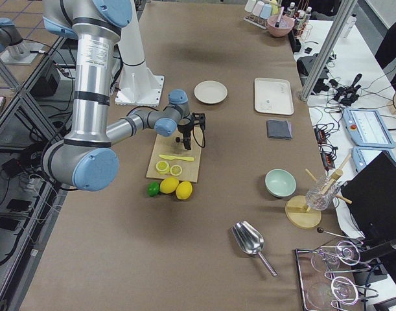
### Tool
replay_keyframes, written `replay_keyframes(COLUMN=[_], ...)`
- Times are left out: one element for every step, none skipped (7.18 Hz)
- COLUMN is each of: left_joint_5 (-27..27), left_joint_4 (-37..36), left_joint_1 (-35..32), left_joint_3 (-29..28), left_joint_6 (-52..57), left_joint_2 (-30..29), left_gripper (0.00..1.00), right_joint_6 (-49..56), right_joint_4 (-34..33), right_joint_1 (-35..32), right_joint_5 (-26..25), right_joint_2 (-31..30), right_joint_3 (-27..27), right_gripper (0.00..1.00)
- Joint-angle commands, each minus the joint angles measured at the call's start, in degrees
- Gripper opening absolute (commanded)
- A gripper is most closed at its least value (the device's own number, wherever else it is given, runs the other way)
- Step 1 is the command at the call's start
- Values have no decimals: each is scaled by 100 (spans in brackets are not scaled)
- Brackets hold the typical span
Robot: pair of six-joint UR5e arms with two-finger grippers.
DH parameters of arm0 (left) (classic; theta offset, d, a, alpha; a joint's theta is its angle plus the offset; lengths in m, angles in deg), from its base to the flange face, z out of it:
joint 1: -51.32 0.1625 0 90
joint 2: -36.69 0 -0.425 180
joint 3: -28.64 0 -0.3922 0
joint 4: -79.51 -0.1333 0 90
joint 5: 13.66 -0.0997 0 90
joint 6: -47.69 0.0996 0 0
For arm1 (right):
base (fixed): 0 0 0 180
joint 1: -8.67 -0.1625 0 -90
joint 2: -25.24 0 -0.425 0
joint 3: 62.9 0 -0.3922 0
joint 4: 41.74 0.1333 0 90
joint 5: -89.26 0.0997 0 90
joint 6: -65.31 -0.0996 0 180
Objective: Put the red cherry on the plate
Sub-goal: 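Move the right gripper over the cherries on the cutting board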
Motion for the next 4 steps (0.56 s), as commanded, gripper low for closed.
replay_keyframes(left_joint_5=[-3, -3, -3, 6], left_joint_4=[0, 9, 44, 131], left_joint_1=[-1, -1, -1, 7], left_joint_3=[-17, -9, 0, 0], left_joint_6=[7, 7, 15, 7], left_joint_2=[0, 9, 78, 97], left_gripper=[98, 98, 98, 98], right_joint_6=[-204, -213, -230, -318], right_joint_4=[42, 42, 42, 42], right_joint_1=[148, 183, 209, 297], right_joint_5=[-51, -60, -95, -208], right_joint_2=[5, -4, -21, -39], right_joint_3=[58, 58, 67, 67], right_gripper=[99, 98, 94, 79])
